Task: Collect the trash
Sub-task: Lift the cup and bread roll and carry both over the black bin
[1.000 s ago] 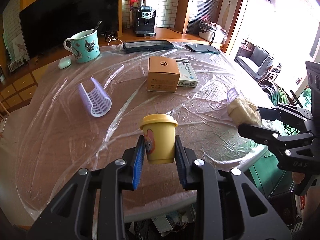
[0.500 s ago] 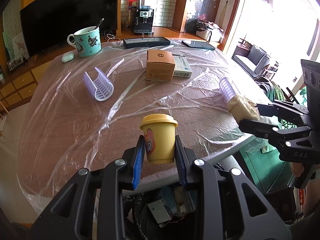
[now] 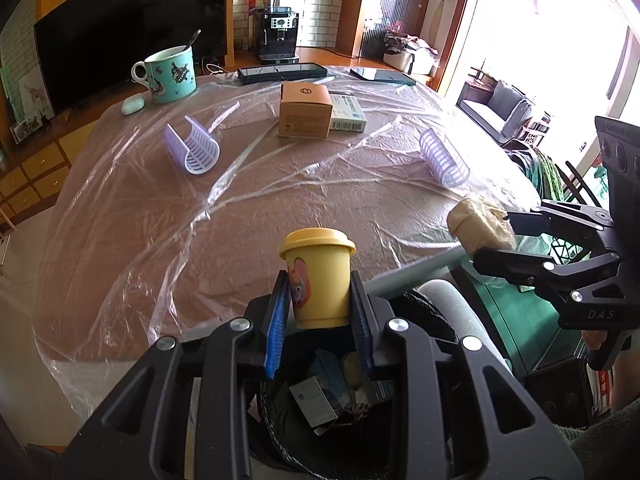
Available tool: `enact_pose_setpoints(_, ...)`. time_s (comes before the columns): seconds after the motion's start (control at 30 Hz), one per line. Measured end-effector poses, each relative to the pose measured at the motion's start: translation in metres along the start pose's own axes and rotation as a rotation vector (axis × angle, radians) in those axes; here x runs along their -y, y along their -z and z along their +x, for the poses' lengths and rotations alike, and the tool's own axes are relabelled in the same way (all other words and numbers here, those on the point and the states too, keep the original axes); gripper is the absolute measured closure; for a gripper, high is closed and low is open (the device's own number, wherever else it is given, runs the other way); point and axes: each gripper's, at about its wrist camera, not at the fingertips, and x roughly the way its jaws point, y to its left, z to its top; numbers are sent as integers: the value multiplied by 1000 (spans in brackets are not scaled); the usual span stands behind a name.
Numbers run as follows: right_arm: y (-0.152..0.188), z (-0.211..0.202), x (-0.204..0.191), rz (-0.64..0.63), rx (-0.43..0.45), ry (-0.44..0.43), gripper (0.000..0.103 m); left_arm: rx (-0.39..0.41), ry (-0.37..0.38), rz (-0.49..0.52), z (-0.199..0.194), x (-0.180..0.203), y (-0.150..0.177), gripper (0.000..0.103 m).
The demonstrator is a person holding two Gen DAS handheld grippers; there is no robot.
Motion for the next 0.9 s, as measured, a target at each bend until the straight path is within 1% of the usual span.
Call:
enact_pose_setpoints(0.53,22,-4,-11,-13,-31,-19,54,-36,10,37,-7,11,24,72)
enact_pose_setpoints(0.9,37,5,-17,-13,-72,-41,53,-70,29,53,-3,20,40,72)
